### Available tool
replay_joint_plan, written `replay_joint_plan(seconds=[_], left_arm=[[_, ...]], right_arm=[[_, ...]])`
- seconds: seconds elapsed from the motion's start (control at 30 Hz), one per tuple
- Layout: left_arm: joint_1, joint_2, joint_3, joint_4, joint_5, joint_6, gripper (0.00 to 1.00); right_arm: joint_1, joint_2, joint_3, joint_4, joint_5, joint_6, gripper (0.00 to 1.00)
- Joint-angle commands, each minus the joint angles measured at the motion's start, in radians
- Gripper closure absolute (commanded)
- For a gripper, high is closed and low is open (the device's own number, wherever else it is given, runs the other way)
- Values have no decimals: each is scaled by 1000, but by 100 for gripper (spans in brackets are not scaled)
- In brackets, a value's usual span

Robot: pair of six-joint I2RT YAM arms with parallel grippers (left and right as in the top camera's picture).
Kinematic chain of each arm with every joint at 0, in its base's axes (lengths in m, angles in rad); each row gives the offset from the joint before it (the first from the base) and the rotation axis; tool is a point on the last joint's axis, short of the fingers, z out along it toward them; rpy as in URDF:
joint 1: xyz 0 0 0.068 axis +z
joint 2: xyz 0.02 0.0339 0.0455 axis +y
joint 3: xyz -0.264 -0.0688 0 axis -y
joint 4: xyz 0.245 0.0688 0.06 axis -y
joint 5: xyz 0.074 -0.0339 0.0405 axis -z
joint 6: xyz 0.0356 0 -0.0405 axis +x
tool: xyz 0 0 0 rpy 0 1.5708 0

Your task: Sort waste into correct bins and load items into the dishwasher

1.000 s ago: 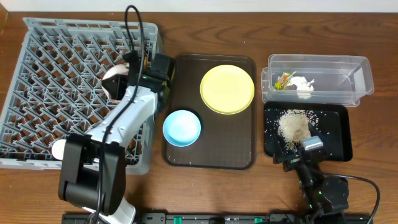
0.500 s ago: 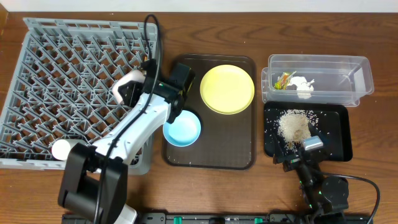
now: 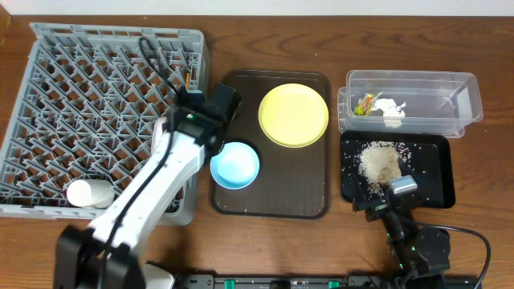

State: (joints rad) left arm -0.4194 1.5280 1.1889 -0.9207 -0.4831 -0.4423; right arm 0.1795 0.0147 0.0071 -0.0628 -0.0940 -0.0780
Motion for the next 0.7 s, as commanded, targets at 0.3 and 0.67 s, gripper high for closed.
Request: replay_joint_plan(seconds=[0.3,0.67], left_arm=[[2,2,-56,71,669,73,43],[-118,197,-110,272,755,53,76]], right_arm=[[-9,-7,-2,-4,-3,-9,1],[-9,-7,-2,-4,-3,-9,1]])
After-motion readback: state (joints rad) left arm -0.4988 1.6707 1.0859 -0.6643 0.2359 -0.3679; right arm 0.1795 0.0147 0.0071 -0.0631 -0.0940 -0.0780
